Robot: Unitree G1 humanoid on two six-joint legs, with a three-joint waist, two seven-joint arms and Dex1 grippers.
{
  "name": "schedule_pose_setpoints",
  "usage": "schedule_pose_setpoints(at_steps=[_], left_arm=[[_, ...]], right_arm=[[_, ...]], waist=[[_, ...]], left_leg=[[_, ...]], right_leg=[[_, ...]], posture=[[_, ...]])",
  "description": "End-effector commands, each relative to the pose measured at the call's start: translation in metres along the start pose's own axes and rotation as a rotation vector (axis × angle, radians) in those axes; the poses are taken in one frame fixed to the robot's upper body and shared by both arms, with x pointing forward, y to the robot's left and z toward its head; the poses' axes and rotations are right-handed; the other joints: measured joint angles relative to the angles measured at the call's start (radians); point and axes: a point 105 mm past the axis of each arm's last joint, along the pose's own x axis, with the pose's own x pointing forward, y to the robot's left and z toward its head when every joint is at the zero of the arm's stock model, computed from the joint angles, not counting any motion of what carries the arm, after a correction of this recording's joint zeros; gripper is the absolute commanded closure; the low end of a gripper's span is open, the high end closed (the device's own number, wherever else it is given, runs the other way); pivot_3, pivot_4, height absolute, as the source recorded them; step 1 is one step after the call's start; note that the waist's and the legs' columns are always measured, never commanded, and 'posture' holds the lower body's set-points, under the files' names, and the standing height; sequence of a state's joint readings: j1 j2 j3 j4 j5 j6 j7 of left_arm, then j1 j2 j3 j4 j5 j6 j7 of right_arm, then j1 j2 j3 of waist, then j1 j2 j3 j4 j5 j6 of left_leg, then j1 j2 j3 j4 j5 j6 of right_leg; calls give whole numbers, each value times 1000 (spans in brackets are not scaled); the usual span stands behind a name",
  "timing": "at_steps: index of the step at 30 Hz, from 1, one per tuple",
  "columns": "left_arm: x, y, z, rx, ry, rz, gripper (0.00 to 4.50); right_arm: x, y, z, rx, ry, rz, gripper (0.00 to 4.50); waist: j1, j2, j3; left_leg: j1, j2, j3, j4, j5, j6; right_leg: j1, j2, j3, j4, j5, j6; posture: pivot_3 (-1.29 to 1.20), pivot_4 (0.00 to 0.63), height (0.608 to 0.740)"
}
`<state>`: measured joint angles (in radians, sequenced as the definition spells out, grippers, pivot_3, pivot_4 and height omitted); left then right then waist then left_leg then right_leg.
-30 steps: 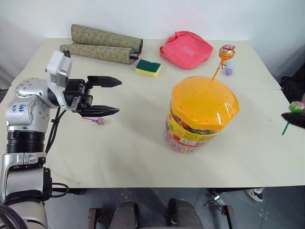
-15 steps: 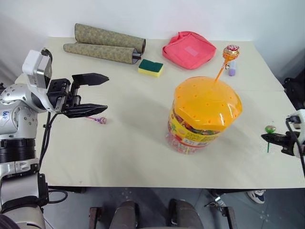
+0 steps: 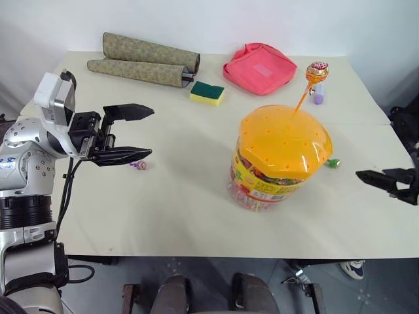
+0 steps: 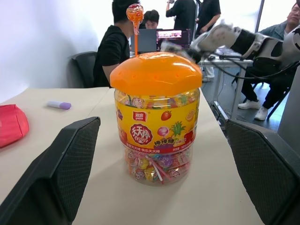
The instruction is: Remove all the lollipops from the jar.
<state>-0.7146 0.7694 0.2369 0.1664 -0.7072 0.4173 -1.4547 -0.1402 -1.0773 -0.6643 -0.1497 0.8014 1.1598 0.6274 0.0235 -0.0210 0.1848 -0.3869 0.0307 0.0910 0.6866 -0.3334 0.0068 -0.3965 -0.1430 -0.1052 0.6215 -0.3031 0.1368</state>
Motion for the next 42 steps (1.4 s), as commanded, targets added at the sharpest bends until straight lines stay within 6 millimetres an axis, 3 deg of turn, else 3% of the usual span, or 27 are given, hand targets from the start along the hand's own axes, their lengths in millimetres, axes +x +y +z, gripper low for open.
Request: schedule_pose_setpoints(at_steps=[1, 6, 14, 23, 26, 35, 38, 42], left_arm=[[0, -2, 10, 43, -21, -10, 0], [5, 2, 11, 46, -40, -36, 0], [8, 4, 13, 49, -48, -50, 0], [9, 0, 14, 50, -49, -56, 0], [7, -2, 16, 53, -41, -50, 0], [5, -4, 17, 58, -34, -31, 0], [6, -3, 17, 58, -34, -29, 0], [7, -2, 17, 57, -36, -30, 0]], right_arm=[[-17, 14, 30, -79, -89, 36, 21], [-22, 52, 75, -189, -222, 196, 21], [-8, 104, 114, -254, -343, 474, 21], [29, 138, 120, -255, -308, 690, 21], [26, 151, 126, -263, -326, 765, 21], [20, 162, 129, -291, -347, 826, 21], [18, 166, 128, -303, -356, 852, 569], [17, 168, 132, -315, -384, 850, 1840]], waist=[[0, 0, 0], [-2, 0, 0], [-6, 0, 0], [-10, 0, 0], [-13, 1, 0], [-12, 1, 0], [-13, 1, 0], [-18, 1, 0]], left_leg=[[0, 0, 0, 0, 0, 0], [0, 0, 0, 0, 0, 0], [0, 0, 0, 0, 0, 0], [-1, 0, 1, -1, 0, 0], [-2, 0, 1, -1, 0, 0], [-3, 0, 1, -1, 0, 0], [-3, 0, 1, -1, 0, 0], [-3, 0, 1, -1, 0, 0]], right_leg=[[0, 0, 0, 0, 0, 0], [0, 0, 0, 0, 0, 0], [-1, 0, 0, -1, 0, 0], [-1, 0, 0, -1, 0, 0], [-3, 0, 0, 0, 0, 0], [-4, 0, 0, 0, 0, 0], [-4, 0, 0, 0, 0, 0], [-4, 0, 0, 0, 0, 0]], posture=[[0, 150, 740], [0, 150, 740], [0, 150, 740], [0, 150, 740], [0, 150, 740], [0, 150, 740], [0, 150, 740], [0, 150, 740]])
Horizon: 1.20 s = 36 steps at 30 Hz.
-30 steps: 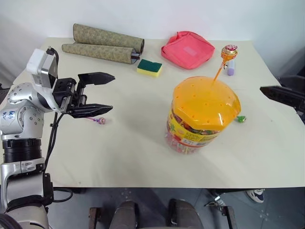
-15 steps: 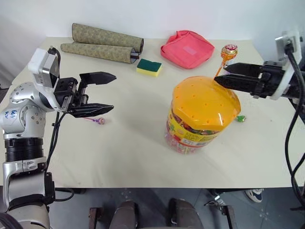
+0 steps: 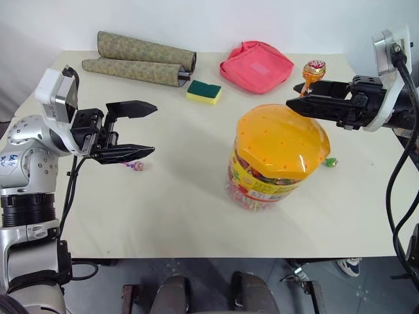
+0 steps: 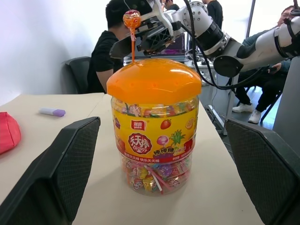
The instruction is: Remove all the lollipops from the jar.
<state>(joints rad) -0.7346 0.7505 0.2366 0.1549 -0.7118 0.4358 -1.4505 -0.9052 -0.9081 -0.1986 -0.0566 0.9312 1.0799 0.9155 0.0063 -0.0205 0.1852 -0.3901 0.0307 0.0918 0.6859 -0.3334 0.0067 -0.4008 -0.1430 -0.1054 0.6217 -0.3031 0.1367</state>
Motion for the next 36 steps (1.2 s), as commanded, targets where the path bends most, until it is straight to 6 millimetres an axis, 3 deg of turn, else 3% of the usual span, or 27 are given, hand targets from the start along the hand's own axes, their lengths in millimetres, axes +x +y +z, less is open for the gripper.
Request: schedule_pose_setpoints(at_steps=[1, 8, 12, 20, 26, 31, 34, 36], left_arm=[[1, -2, 12, 53, -15, -12, 0], [3, 1, 12, 52, -15, -16, 0], [4, 2, 13, 54, -18, -22, 0], [10, 5, 11, 47, -30, -60, 0], [9, 7, 10, 43, -26, -73, 0], [5, 6, 8, 36, -19, -72, 0], [3, 6, 7, 31, -15, -71, 0], [2, 7, 7, 31, -27, -59, 0]], right_arm=[[-3, 10, 21, -90, -60, 18, 2260], [1, 15, 30, -121, -89, 32, 4487], [2, 18, 36, -137, -106, 37, 4487], [2, 14, 71, -200, -208, -72, 4487], [-26, 1, 92, -250, -227, -281, 4487], [-69, -19, 79, -196, -147, -523, 4487], [-97, -31, 57, -124, -79, -656, 4487], [-120, -40, 32, -44, -14, -765, 4487]], waist=[[-2, 0, 0], [-8, 0, 0], [-8, 0, 0], [-9, 0, 0], [-6, 0, 0], [-6, 0, 0], [-6, 0, 0], [-6, 0, 0]], left_leg=[[0, 0, 0, 0, 0, 0], [0, 0, 0, 0, 0, 0], [-1, 0, 0, -1, 0, 0], [-1, 0, 1, -1, 0, 0], [-5, -1, 1, -1, 0, 0], [-9, -1, 1, 0, 0, 0], [-9, 0, 1, 0, 0, 0], [-9, -1, 2, 0, 0, 0]], right_leg=[[0, 0, 0, 0, 0, 0], [-1, 0, 0, 0, 0, 0], [-1, 0, 0, 0, 0, 0], [-3, 0, 0, 1, 0, 0], [-7, -1, 1, 2, 0, 0], [-10, -1, 0, 2, 0, 0], [-11, -1, 0, 2, 0, 0], [-11, -1, 0, 2, 0, 0]], posture=[[0, 150, 740], [0, 150, 740], [0, 150, 740], [0, 150, 740], [0, 150, 740], [0, 150, 740], [0, 150, 740], [0, 150, 740]])
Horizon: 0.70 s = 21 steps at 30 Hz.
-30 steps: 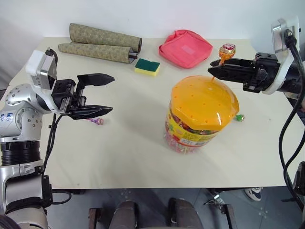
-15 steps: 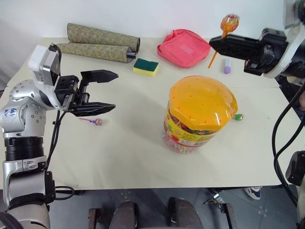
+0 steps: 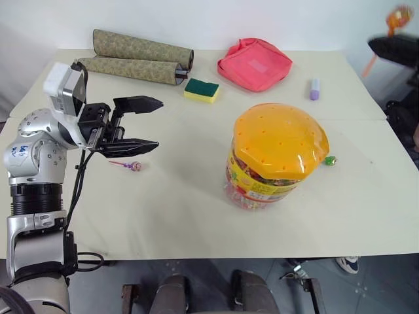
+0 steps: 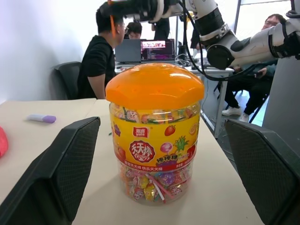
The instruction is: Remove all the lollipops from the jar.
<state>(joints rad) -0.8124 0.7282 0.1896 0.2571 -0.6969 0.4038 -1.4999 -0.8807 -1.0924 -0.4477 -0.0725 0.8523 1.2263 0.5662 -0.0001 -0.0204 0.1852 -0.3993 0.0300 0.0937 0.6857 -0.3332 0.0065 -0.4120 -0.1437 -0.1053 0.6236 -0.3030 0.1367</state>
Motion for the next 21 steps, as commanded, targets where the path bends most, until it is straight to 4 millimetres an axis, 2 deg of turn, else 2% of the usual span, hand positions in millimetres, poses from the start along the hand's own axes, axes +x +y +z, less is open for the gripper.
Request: schedule_pose_setpoints(at_steps=[1, 4, 9, 13, 17, 21], left_arm=[[-4, -2, 8, 42, -11, -7, 0], [-5, -1, 11, 41, -32, 6, 0], [-4, 2, 13, 42, -59, 7, 0], [-1, 0, 14, 38, -61, -4, 0], [0, 0, 14, 36, -55, -4, 0], [0, -1, 12, 30, -48, 2, 0]], right_arm=[[-33, -26, -19, 34, 65, -170, 4487], [-51, -43, -63, 97, 198, -259, 4487], [-67, -67, -131, 186, 400, -399, 4487], [-68, -75, -159, 231, 462, -426, 4487], [-61, -85, -175, 271, 478, -432, 4487], [-57, -89, -208, 312, 555, -432, 4487]], waist=[[1, 0, 0], [4, 0, 0], [4, 0, 0], [-1, 0, 0], [-1, 0, 0], [0, 0, 0]], left_leg=[[0, 0, 0, 0, 0, 0], [0, 0, 0, 1, 0, 0], [-1, 0, 0, 4, 0, 0], [-1, 0, 0, 6, 0, 0], [-1, 0, 0, 6, 0, 0], [-1, 0, 0, 6, 0, 0]], right_leg=[[0, 0, 0, 0, 0, 0], [0, 0, 0, 1, 0, 0], [0, 0, 0, 2, 0, 0], [0, 0, 0, 4, 0, 0], [0, 0, 0, 4, 0, 0], [0, 0, 0, 4, 0, 0]], posture=[[0, 150, 740], [0, 150, 740], [0, 150, 740], [0, 150, 740], [0, 150, 740], [0, 150, 740]])
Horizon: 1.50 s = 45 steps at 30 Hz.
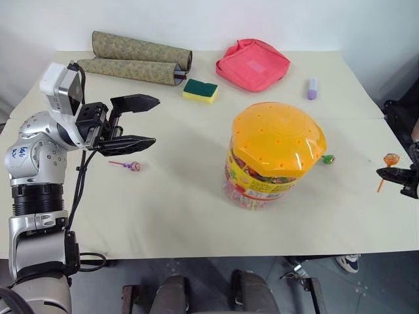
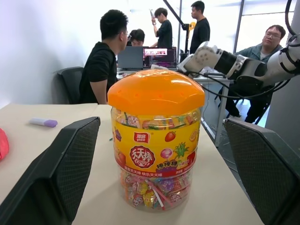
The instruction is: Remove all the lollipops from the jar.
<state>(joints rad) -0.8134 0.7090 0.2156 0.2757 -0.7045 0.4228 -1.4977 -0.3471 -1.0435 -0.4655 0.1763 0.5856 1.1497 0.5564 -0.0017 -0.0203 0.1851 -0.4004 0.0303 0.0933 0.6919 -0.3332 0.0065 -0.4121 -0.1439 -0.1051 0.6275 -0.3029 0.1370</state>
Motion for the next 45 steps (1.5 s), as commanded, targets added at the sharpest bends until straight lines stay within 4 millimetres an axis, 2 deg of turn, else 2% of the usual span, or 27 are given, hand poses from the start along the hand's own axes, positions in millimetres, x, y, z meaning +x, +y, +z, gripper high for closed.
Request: schedule_pose_setpoints(at_steps=[1, 2, 7, 12, 14, 16, 21, 24, 26, 30, 34, 39, 45], left_arm=[[3, -3, 11, 49, -5, -12, 0], [2, -3, 12, 47, -11, -2, 0], [1, -4, 10, 38, 33, 28, 0], [-2, -8, 10, 32, 65, 44, 0], [-3, -7, 6, 16, 101, 73, 0], [-6, -3, 2, -29, 139, 115, 0], [-12, 10, -4, -121, 159, 224, 0], [-13, 5, -6, -137, 152, 214, 0], [-17, 3, -10, -143, 161, 217, 0], [-31, 4, -18, -163, 201, 275, 0], [-64, -4, -27, -158, 255, 367, 0], [-85, -24, -39, -183, 306, 432, 0], [-93, -41, -42, -190, 320, 481, 0]], right_arm=[[14, -6, -12, 11, 26, -8, 4487], [17, -7, -15, 10, 33, -7, 4487], [18, -3, -9, -5, -5, 18, 3221], [-1, 3, -3, -56, -34, 54, 1482], [-14, 12, -2, -99, -46, 108, 804], [-30, 30, 6, -156, -88, 197, 95], [-65, 80, 37, -367, -315, 407, 37], [-73, 108, 34, -507, -368, 551, 37], [-73, 118, 26, -591, -379, 628, 37], [-65, 112, 7, -666, -314, 689, 37], [-50, 89, -27, -755, -175, 689, 37], [-41, 74, -35, -757, -171, 656, 37], [-39, 60, -36, -737, -138, 627, 37]], waist=[[3, 0, 0], [3, 0, 0], [1, 0, 0], [1, 0, 0], [7, 0, 0], [12, 0, 0], [18, 0, 0], [22, 0, 0], [24, 0, 0], [28, 0, 0], [25, 0, 0], [19, 0, 0], [23, 0, 0]], left_leg=[[0, 0, 0, 0, 0, 0], [0, 0, 0, 1, 0, 0], [-1, 0, -1, 2, 0, 0], [0, 0, -1, 1, 0, 0], [-1, 0, -1, 2, 0, 0], [-1, 0, -1, 2, 0, 0], [0, 0, -1, 4, 0, 0], [0, 0, -2, 4, 0, 0], [0, 0, -1, 4, 0, 0], [-1, 0, -2, 5, 0, 1], [0, 0, -1, 5, -1, 1], [1, 0, -1, 5, -1, 1], [1, 1, -1, 5, -1, 1]], right_leg=[[0, 0, 0, 0, 0, 0], [1, 0, 0, 0, 0, 0], [1, 0, 0, 0, 0, 0], [1, 0, 0, 0, 0, 0], [1, 0, 0, 0, 0, 0], [1, 0, 0, 0, 0, 0], [1, 0, 0, 1, 0, 1], [2, 0, 0, 1, 0, 0], [2, 0, 0, 0, 0, 1], [2, 0, -1, 0, 1, 1], [3, 0, 0, 0, 1, 1], [3, 0, 0, 1, 1, 1], [3, 0, 0, 0, 1, 1]], posture=[[0, 150, 740], [0, 150, 740], [0, 150, 740], [0, 150, 740], [0, 150, 740], [0, 150, 740], [0, 150, 740], [0, 150, 740], [0, 150, 740], [0, 150, 740], [0, 150, 740], [0, 150, 740], [0, 150, 740]])
